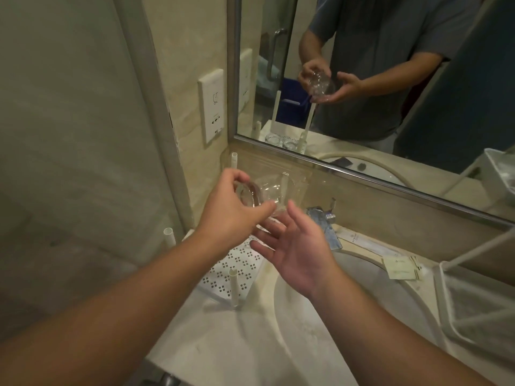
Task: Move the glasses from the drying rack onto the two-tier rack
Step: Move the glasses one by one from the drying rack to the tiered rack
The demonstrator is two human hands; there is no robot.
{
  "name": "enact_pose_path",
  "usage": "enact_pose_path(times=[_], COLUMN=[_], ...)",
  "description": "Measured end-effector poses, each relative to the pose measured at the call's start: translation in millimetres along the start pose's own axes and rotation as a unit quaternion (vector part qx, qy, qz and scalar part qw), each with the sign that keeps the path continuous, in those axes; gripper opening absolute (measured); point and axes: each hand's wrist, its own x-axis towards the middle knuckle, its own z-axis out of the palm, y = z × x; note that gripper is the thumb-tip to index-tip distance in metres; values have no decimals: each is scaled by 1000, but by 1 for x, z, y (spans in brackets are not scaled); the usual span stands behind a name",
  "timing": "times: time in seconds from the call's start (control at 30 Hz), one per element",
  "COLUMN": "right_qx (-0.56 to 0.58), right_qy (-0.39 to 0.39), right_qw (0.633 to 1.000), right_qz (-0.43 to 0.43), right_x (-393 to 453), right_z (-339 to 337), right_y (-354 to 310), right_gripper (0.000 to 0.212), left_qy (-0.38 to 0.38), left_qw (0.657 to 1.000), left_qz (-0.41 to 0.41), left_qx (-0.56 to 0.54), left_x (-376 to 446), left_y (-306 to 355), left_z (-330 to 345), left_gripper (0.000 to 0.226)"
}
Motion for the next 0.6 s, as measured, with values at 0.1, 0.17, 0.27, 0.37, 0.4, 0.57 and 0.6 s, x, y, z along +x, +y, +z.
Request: enact_pose_path(times=[0.1,0.17,0.27,0.37,0.4,0.57,0.6], right_qx=[-47,-54,-38,-71,-120,-420,-437], right_qy=[14,37,70,100,117,175,175], right_qw=[998,996,991,982,972,851,841], right_qz=[-29,-58,-110,-147,-162,-263,-269], right_x=[-1,-1,-1,-3,-3,-8,-8], right_z=[9,15,19,24,26,24,23], right_y=[-7,-10,-15,-19,-18,-10,-9], right_gripper=[64,71,58,83,87,78,80], left_qy=[14,19,9,-17,-25,-55,-62], left_qw=[992,992,996,997,997,998,998], left_qz=[-22,-8,12,23,23,18,21], left_qx=[-124,-127,-90,-76,-70,-27,-20], left_x=[-12,-17,-21,-24,-26,-32,-33], left_y=[0,0,2,3,3,0,0], left_z=[9,14,16,13,11,11,11], left_gripper=[62,62,72,97,104,112,110])
